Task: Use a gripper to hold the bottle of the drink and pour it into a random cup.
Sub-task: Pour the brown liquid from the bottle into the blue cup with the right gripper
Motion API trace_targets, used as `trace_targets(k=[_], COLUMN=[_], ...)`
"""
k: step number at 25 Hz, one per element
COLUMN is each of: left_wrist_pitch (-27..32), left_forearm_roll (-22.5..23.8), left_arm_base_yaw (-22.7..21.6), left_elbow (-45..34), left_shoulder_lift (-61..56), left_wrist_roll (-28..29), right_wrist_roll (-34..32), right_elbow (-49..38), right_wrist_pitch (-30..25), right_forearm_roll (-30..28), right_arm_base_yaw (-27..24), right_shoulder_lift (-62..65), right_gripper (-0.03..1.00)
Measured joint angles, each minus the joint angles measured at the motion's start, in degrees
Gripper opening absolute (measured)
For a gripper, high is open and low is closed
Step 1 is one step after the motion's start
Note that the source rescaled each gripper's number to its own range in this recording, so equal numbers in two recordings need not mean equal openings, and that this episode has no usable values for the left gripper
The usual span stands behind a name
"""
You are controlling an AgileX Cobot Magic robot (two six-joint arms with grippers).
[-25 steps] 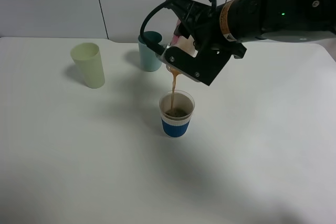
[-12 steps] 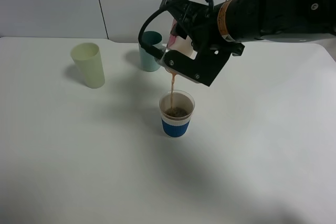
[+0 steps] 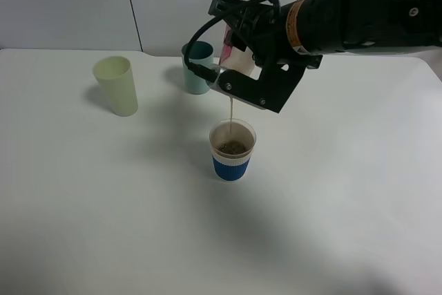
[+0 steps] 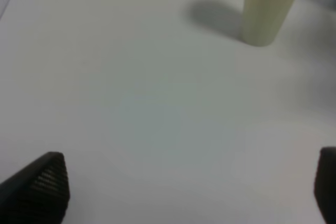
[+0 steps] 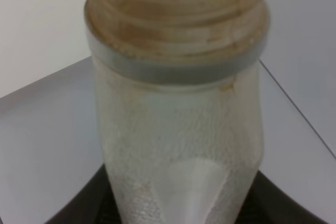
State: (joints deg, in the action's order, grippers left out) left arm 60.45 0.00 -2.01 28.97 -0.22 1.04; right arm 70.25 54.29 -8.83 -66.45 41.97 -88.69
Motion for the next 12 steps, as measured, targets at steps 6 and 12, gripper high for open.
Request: trace_targets(k=[6, 12], left_wrist_pitch=[0.0, 0.0], left_forearm_roll=[0.0, 0.0], left_arm_base_yaw=[0.0, 0.0], left_elbow=[0.0, 0.0], left_shoulder_lift=[0.0, 0.0], left_wrist_roll=[0.0, 0.0], right_wrist_roll=[0.0, 0.0], right_elbow=[0.0, 0.0], right_wrist_pitch=[1.6, 2.9], right_forearm_roll=[-0.5, -1.0], right_arm_base_yaw=[0.0, 0.3], right_shoulder_lift=[0.0, 0.0], right_gripper=[0.00, 0.00])
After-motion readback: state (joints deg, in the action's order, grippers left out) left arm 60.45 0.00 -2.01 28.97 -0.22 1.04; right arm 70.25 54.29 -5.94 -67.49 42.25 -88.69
